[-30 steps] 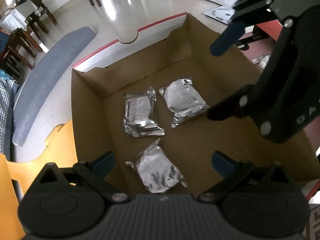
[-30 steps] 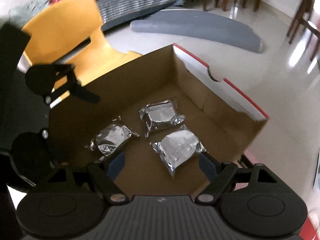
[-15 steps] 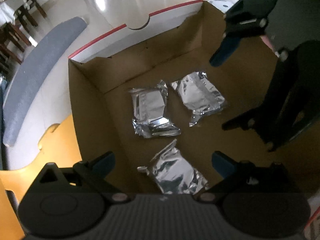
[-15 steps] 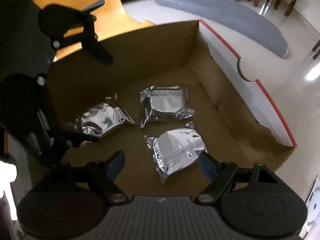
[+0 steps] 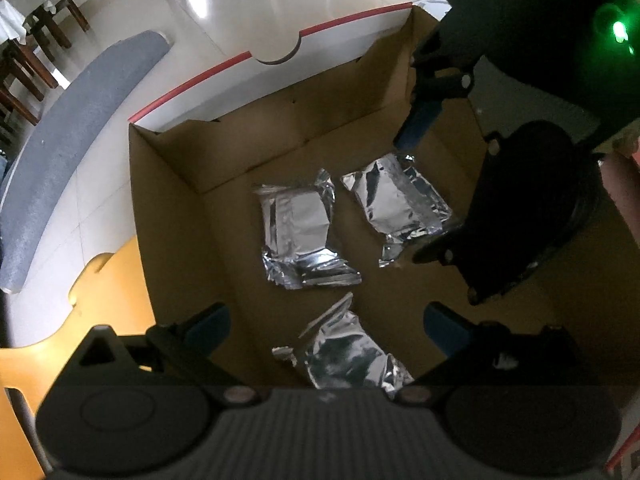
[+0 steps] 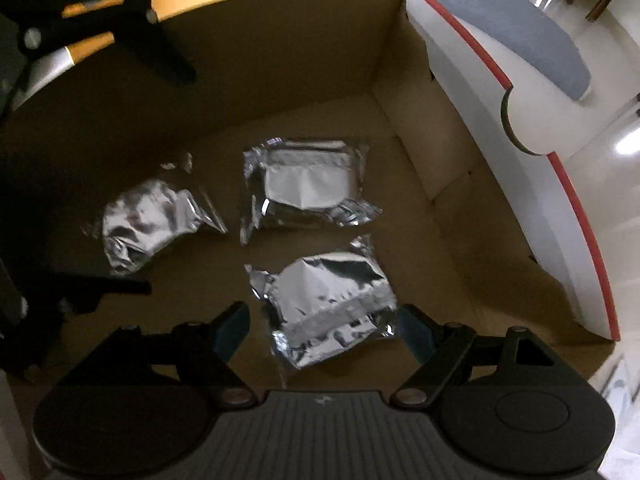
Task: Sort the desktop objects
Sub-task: 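Lower the right gripper onto another silver packet and close on it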
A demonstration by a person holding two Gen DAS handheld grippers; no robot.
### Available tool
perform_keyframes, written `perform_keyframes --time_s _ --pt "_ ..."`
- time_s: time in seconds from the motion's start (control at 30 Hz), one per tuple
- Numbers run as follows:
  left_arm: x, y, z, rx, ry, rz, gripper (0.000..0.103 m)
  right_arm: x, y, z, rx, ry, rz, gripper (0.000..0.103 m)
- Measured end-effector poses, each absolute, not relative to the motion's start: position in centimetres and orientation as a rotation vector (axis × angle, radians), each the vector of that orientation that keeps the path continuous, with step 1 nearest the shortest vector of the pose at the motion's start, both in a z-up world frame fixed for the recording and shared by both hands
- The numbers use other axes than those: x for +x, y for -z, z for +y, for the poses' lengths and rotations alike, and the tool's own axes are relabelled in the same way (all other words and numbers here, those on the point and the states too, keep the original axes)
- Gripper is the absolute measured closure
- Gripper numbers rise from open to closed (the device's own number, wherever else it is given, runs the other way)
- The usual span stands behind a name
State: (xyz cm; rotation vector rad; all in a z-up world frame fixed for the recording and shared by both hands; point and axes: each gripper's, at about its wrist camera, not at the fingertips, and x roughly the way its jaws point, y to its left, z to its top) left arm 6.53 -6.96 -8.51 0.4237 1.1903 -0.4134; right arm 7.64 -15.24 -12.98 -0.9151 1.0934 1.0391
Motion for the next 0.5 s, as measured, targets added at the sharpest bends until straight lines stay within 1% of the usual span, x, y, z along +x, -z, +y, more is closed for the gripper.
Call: perform_keyframes --time_s 0.03,0.07,0.17,0.33,0.5 --pt "6.6 8.5 -6.9 0.425 0.411 1.19 0.0 7.7 13.1 -15.2 -0.907 -1.036 1.109 0.025" --pt "6.5 8.5 -6.9 0.424 0.411 1.189 0.0 7.8 13.2 -15.2 -0.899 -1.033 1.125 0.031" --pt "6.5 8.4 -6.9 0.422 0.409 1.187 0.0 8.4 13.2 -15.5 -0.855 -0.981 1.163 0.039" --pt "6.5 8.4 -6.7 0.414 0.407 1.187 0.0 8.3 12.7 -16.3 -0.787 -0.98 1.211 0.043" --pt "6.4 8.3 -6.8 0.42 0.405 1.191 0.0 6.9 12.7 -17.0 -0.814 -1.008 1.232 0.043"
